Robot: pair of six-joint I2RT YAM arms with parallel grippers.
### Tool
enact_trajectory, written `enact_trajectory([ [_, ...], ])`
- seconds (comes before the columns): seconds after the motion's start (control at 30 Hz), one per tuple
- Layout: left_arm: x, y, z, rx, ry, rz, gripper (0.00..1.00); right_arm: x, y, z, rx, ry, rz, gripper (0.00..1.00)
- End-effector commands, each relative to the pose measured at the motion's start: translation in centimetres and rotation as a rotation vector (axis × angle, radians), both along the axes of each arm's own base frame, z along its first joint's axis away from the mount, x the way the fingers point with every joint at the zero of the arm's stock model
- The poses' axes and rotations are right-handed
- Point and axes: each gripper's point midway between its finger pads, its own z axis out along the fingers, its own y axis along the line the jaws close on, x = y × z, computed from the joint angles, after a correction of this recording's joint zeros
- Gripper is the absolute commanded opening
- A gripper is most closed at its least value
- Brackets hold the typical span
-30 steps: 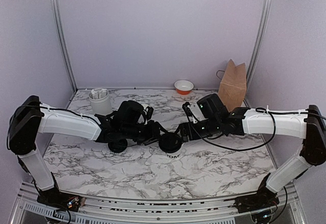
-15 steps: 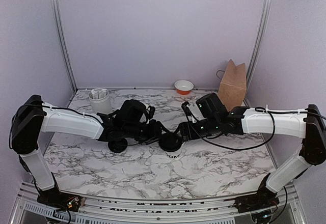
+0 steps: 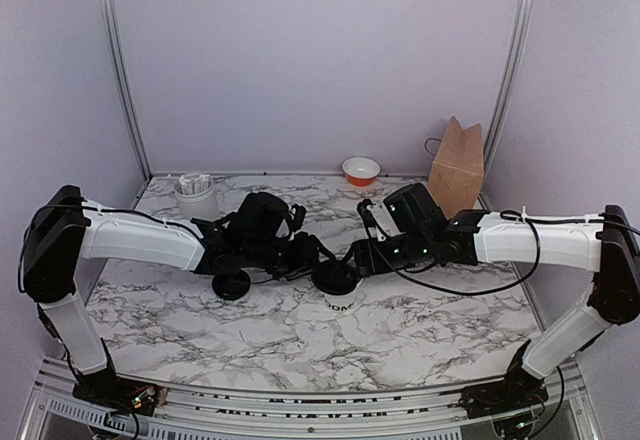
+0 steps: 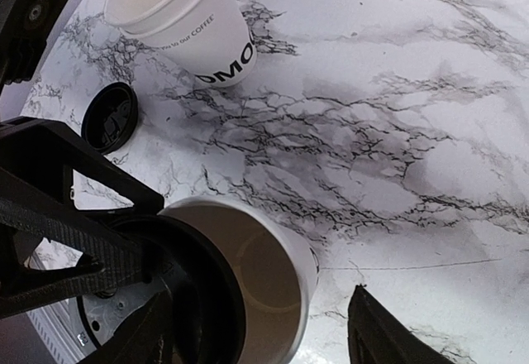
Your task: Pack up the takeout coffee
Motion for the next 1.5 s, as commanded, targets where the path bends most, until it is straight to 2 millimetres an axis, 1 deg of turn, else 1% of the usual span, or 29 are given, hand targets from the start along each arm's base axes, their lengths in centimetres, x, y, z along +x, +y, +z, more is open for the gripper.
enact_trajectory([
  [0.0,0.2,0.0,0.4,0.027,-0.024,0.0,0.47,-0.1,0.3,0.0,-0.025,0.009,-0.005,0.69],
  [0.13,0.2,0.3,0.5,0.035,-0.032,0.004,0.52,-0.1,0.3,0.0,-0.025,0.006,-0.004,0.68],
  [0.37,0.1,0.7,0.6,0.041,-0.039,0.009,0.54,0.1,0.5,0.2,-0.023,0.004,-0.004,0.68],
  [0.7,0.1,0.6,2.5,0.017,-0.083,-0.006,0.59,0.3,0.6,0.1,-0.03,0.006,-0.006,0.68],
  [0.83,-0.2,1.1,2.1,0.045,-0.069,-0.007,0.6,0.3,0.6,0.1,-0.031,0.006,-0.007,0.68],
  [1.1,-0.3,1.1,1.9,0.052,-0.067,-0.011,0.6,0.5,0.6,0.3,-0.032,-0.001,-0.013,0.68],
  [1.2,-0.2,0.9,1.8,0.054,-0.065,-0.012,0.59,0.7,0.6,0.7,-0.027,-0.011,-0.022,0.69],
  [1.3,-0.2,0.7,1.7,0.056,-0.062,-0.015,0.56,0.9,0.6,1.2,-0.018,-0.022,-0.027,0.69],
  [1.47,-0.2,0.3,1.4,0.06,-0.058,-0.018,0.52,1.0,0.8,0.8,-0.025,-0.016,-0.026,0.7],
])
